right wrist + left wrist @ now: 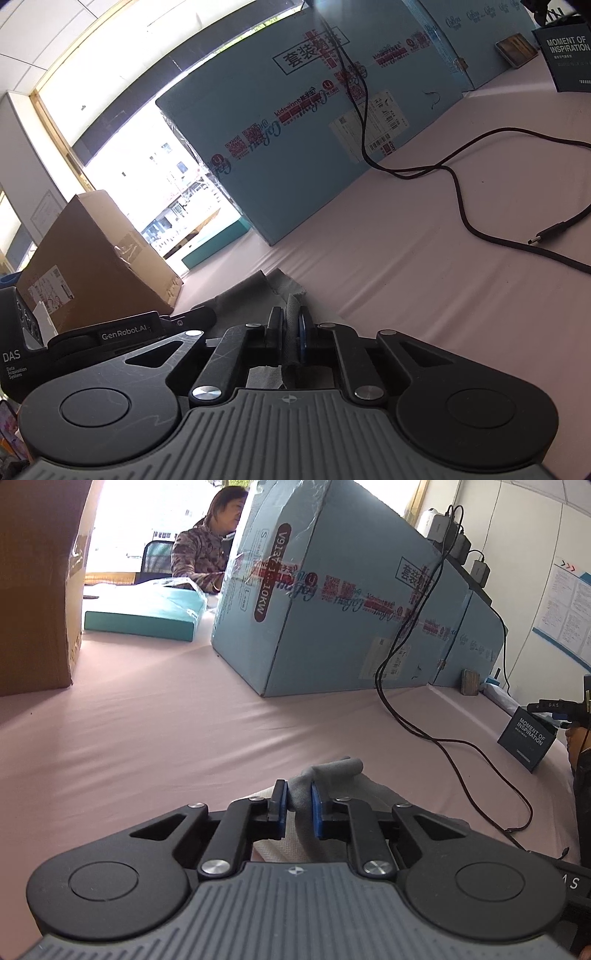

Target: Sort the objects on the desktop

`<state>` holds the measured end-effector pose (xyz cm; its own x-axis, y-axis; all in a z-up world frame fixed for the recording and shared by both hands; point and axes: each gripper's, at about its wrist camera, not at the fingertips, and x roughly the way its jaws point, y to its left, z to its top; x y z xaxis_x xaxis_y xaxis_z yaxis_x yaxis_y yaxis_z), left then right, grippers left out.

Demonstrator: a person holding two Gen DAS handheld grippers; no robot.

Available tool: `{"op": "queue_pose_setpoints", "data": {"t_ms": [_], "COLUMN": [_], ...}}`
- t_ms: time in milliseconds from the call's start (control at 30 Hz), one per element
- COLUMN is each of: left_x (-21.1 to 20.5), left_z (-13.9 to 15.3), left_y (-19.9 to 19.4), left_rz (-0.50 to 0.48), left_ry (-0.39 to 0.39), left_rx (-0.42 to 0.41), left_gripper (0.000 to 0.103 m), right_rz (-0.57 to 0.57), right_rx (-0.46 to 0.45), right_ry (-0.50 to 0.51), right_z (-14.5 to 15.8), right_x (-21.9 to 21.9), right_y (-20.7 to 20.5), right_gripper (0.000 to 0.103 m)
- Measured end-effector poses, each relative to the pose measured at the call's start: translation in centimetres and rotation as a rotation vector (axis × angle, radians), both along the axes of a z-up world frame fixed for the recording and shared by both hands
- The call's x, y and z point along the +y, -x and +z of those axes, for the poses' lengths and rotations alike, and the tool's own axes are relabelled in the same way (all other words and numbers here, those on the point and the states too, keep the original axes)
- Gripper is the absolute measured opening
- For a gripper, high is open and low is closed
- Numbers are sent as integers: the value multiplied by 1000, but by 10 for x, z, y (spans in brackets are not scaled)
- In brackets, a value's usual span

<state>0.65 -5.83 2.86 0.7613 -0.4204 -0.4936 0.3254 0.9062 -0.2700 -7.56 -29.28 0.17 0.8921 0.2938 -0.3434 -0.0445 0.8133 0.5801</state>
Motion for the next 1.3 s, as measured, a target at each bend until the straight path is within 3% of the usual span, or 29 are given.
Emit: {"op": "queue_pose_setpoints", "data": {"t_ms": [200,600,900,1300], "left_x": [-3,-1,38,124], "left_z": [5,47,66,92], "left_y": [9,53,83,128], "left_rz": [7,50,122,285], "left_ry": [-21,-26,-13,-13], "left_rx": [-46,-239,-287,-355], "left_gripper": [12,10,10,10], "right_rz": [1,53,176,351], "right_rx": [-85,-406,-430,-485], "right_ry": [11,20,-38,-12], "right_z": [7,35,59,98], "right_x": [2,12,31,112], "right_y": [9,44,43,42], "right_gripper": [8,8,8,8]}}
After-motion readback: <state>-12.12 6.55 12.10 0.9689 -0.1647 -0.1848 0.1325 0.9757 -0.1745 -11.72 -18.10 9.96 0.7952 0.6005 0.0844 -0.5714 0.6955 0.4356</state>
